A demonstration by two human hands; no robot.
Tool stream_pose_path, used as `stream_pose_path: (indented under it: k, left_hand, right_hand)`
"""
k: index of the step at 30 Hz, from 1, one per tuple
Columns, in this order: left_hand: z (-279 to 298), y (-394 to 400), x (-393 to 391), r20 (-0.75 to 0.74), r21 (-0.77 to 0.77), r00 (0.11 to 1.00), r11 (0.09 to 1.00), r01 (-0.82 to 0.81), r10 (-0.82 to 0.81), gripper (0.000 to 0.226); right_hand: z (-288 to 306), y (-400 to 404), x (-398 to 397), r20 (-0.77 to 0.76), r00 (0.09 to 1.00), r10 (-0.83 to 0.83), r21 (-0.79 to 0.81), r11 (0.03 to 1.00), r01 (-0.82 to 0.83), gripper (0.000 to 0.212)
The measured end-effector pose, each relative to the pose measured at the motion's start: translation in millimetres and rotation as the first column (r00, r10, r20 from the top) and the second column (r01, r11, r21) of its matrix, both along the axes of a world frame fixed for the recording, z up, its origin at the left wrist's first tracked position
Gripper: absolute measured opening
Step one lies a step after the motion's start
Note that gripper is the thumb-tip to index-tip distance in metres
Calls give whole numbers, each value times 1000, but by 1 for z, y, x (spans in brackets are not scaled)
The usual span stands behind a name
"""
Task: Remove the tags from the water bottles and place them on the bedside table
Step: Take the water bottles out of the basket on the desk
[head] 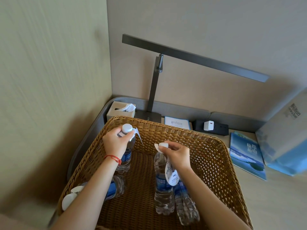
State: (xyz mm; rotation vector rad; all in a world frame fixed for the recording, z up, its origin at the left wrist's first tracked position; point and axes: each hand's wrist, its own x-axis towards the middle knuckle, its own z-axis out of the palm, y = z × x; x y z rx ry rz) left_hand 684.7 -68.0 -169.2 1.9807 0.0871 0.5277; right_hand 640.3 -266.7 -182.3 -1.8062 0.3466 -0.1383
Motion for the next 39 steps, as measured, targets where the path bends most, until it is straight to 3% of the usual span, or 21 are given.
stream_pose_path:
  k: [9,14,21,33,39]
  left_hand:
    - [5,-2,-6,23,6,999,1000,27,-27,20]
    - [18,-2,-11,64,-25,997,998,50,-48,19]
    - [44,-1,-9,179,-6,980,996,87,-85,20]
    - [95,-19,-12,260,13,936,970,241,-236,21]
    - [119,-44,-21,298,-37,903,941,336,-310,27]
  right_hand:
    - [12,6,-20,182,983,-29,-77,996,44,37]
    - [19,11,-26,270,959,-90,0,996,94,41]
    - [49,15,-25,380,915,-134,3,990,144,31]
    - [94,-10,-39,455,851,-262,98,965,244,39]
    - [123,-31,-56,510,797,-325,133,945,300,30]
